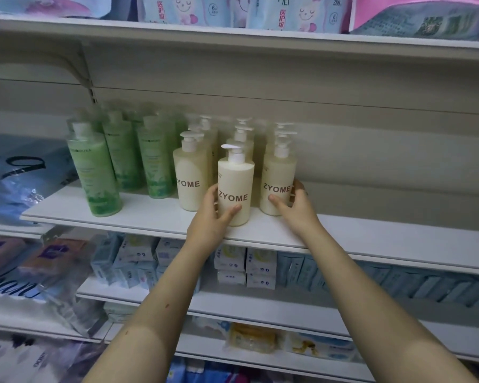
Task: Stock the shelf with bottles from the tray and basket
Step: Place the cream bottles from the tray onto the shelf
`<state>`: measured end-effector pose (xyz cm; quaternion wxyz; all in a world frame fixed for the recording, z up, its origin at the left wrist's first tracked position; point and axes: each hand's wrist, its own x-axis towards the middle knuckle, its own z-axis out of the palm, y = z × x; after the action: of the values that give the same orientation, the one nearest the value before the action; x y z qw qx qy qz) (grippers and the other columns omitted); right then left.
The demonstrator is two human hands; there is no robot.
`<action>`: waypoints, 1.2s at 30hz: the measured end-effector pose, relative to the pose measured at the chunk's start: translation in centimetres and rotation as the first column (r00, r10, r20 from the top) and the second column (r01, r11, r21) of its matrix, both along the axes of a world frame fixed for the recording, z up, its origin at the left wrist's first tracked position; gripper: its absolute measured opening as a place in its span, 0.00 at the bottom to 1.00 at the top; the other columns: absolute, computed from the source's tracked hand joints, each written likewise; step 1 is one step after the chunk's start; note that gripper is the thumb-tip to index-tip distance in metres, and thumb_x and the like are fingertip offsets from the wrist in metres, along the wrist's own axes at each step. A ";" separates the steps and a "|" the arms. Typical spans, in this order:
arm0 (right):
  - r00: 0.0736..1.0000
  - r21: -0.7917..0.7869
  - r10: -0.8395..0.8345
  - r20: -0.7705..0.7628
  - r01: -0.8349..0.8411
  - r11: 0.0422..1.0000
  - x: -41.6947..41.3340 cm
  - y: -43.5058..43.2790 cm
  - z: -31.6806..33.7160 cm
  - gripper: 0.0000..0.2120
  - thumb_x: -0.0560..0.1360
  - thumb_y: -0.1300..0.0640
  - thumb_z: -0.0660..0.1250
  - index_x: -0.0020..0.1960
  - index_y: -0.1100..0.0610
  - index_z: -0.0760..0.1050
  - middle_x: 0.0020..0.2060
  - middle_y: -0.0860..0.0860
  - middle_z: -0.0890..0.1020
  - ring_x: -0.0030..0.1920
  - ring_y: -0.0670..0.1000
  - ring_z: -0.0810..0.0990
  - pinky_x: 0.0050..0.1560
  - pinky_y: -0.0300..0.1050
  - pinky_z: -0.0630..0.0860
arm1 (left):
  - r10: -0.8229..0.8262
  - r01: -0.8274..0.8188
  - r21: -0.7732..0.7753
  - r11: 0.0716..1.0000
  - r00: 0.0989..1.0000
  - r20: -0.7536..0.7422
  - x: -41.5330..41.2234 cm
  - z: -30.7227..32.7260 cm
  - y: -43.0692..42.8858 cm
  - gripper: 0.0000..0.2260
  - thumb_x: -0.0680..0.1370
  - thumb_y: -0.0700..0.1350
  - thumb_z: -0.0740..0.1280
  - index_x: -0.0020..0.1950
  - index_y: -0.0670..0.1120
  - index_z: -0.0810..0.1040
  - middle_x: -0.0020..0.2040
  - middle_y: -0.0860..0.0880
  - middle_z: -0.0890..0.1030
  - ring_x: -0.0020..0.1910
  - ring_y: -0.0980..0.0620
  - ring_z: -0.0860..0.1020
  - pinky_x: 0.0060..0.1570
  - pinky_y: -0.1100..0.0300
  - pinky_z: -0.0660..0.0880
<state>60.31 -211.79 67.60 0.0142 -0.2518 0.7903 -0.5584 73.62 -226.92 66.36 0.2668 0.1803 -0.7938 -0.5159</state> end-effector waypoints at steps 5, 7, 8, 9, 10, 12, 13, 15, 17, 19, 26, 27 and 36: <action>0.999 0.039 -0.025 -0.048 0.027 0.999 -0.6 -0.5 -0.4 0.28 0.76 0.53 0.70 0.72 0.54 0.63 0.65 0.56 0.74 0.64 0.55 0.75 0.65 0.51 0.72 | -0.002 0.002 -0.007 1.000 1.000 0.015 -0.1 -0.2 -0.2 0.30 0.76 0.57 0.68 0.74 0.58 0.59 0.69 0.55 0.72 0.64 0.51 0.73 0.65 0.44 0.71; 0.997 0.050 -0.025 -0.066 0.028 0.998 -0.5 -0.6 -0.4 0.28 0.77 0.53 0.69 0.73 0.55 0.63 0.65 0.56 0.73 0.64 0.55 0.74 0.65 0.49 0.71 | 0.000 0.000 -0.009 1.000 1.000 0.020 -0.2 -0.3 -0.3 0.30 0.76 0.58 0.68 0.74 0.58 0.59 0.70 0.56 0.72 0.64 0.51 0.74 0.65 0.44 0.71; 0.997 0.050 -0.021 -0.069 0.025 0.998 -0.5 -0.6 -0.4 0.28 0.77 0.54 0.68 0.73 0.55 0.62 0.66 0.56 0.73 0.65 0.55 0.73 0.65 0.49 0.71 | 0.000 0.000 -0.011 1.000 1.000 0.021 -0.2 -0.3 -0.3 0.30 0.76 0.58 0.68 0.73 0.58 0.59 0.70 0.56 0.72 0.64 0.51 0.74 0.65 0.44 0.71; 0.997 0.048 -0.017 -0.070 0.020 0.999 -0.5 -0.6 -0.4 0.28 0.77 0.54 0.68 0.73 0.55 0.61 0.66 0.55 0.73 0.65 0.55 0.73 0.65 0.49 0.71 | 0.000 0.001 -0.013 1.000 1.000 0.019 -0.2 -0.4 -0.3 0.30 0.75 0.58 0.68 0.73 0.58 0.59 0.69 0.56 0.72 0.64 0.52 0.73 0.65 0.44 0.71; 0.998 0.043 -0.016 -0.067 0.019 0.999 -0.6 -0.6 -0.5 0.28 0.78 0.54 0.67 0.74 0.55 0.60 0.66 0.55 0.73 0.66 0.55 0.73 0.66 0.50 0.70 | -0.001 0.002 -0.013 1.000 1.000 0.018 -0.2 -0.3 -0.3 0.29 0.75 0.58 0.68 0.73 0.58 0.59 0.69 0.56 0.72 0.65 0.52 0.73 0.65 0.44 0.71; 0.998 0.041 -0.028 -0.056 0.030 0.999 -0.7 -0.6 -0.5 0.28 0.78 0.54 0.67 0.74 0.54 0.59 0.67 0.55 0.74 0.66 0.55 0.73 0.66 0.50 0.70 | 0.001 -0.001 -0.012 1.000 1.000 0.017 -0.1 -0.3 -0.2 0.30 0.75 0.59 0.68 0.73 0.58 0.59 0.69 0.57 0.72 0.65 0.52 0.73 0.64 0.44 0.71; 0.998 0.047 -0.034 -0.050 0.036 0.998 -0.6 -0.6 -0.4 0.29 0.78 0.54 0.67 0.74 0.54 0.59 0.67 0.55 0.74 0.66 0.55 0.73 0.65 0.49 0.70 | 0.004 -0.003 -0.014 1.000 1.000 0.019 0.0 -0.3 -0.1 0.30 0.74 0.61 0.67 0.73 0.58 0.59 0.68 0.57 0.73 0.65 0.52 0.73 0.64 0.43 0.71; 0.999 0.060 -0.042 -0.026 0.043 0.997 -0.3 -0.5 -0.2 0.29 0.78 0.53 0.67 0.75 0.54 0.59 0.67 0.54 0.74 0.66 0.55 0.73 0.64 0.47 0.70 | 0.011 -0.010 -0.021 1.000 1.000 0.027 0.1 0.0 0.1 0.32 0.73 0.63 0.67 0.73 0.59 0.59 0.68 0.58 0.73 0.64 0.52 0.74 0.64 0.44 0.71; 0.999 0.084 -0.047 0.009 0.047 0.995 0.2 -0.2 0.1 0.32 0.77 0.51 0.68 0.76 0.55 0.57 0.68 0.55 0.73 0.67 0.56 0.73 0.64 0.48 0.70 | 0.006 -0.005 -0.009 1.000 1.000 0.025 0.4 0.5 0.4 0.31 0.75 0.60 0.67 0.74 0.56 0.60 0.68 0.56 0.73 0.65 0.52 0.73 0.65 0.46 0.71; 0.996 0.072 -0.069 0.059 0.064 0.995 1.2 0.6 0.5 0.36 0.77 0.48 0.68 0.78 0.54 0.53 0.70 0.55 0.71 0.69 0.55 0.70 0.65 0.49 0.68 | 0.010 -0.010 0.029 1.000 1.000 0.008 0.8 0.9 1.0 0.28 0.77 0.54 0.68 0.74 0.51 0.63 0.68 0.52 0.74 0.65 0.51 0.73 0.65 0.51 0.70; 0.987 -0.248 -0.120 0.106 0.143 0.958 10.0 7.8 1.9 0.20 0.80 0.52 0.63 0.71 0.53 0.68 0.63 0.45 0.75 0.65 0.47 0.73 0.66 0.44 0.70 | 0.115 -0.096 0.180 0.979 0.988 -0.102 6.1 1.3 8.2 0.26 0.79 0.52 0.65 0.75 0.48 0.62 0.73 0.51 0.66 0.71 0.52 0.66 0.66 0.57 0.66; 0.986 -0.291 -0.125 0.108 0.152 0.945 11.1 9.4 2.0 0.17 0.80 0.52 0.63 0.68 0.51 0.70 0.60 0.43 0.76 0.64 0.47 0.74 0.67 0.46 0.71 | 0.101 -0.074 0.213 0.974 0.988 -0.119 7.0 1.4 9.8 0.25 0.80 0.52 0.65 0.75 0.49 0.63 0.73 0.52 0.67 0.71 0.53 0.65 0.67 0.57 0.65; 0.965 -0.482 -0.158 0.209 0.242 0.842 17.9 25.1 1.5 0.09 0.79 0.55 0.65 0.58 0.49 0.77 0.57 0.45 0.81 0.59 0.44 0.79 0.66 0.50 0.74 | -0.079 0.130 0.290 0.948 0.980 -0.182 11.7 2.8 23.6 0.13 0.80 0.49 0.64 0.65 0.52 0.74 0.59 0.59 0.77 0.55 0.69 0.74 0.50 0.76 0.72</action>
<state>78.24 -186.72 69.10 -0.0464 -0.1167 0.6354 -0.7619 85.36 -203.28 69.18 0.2743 0.1322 -0.6891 -0.6575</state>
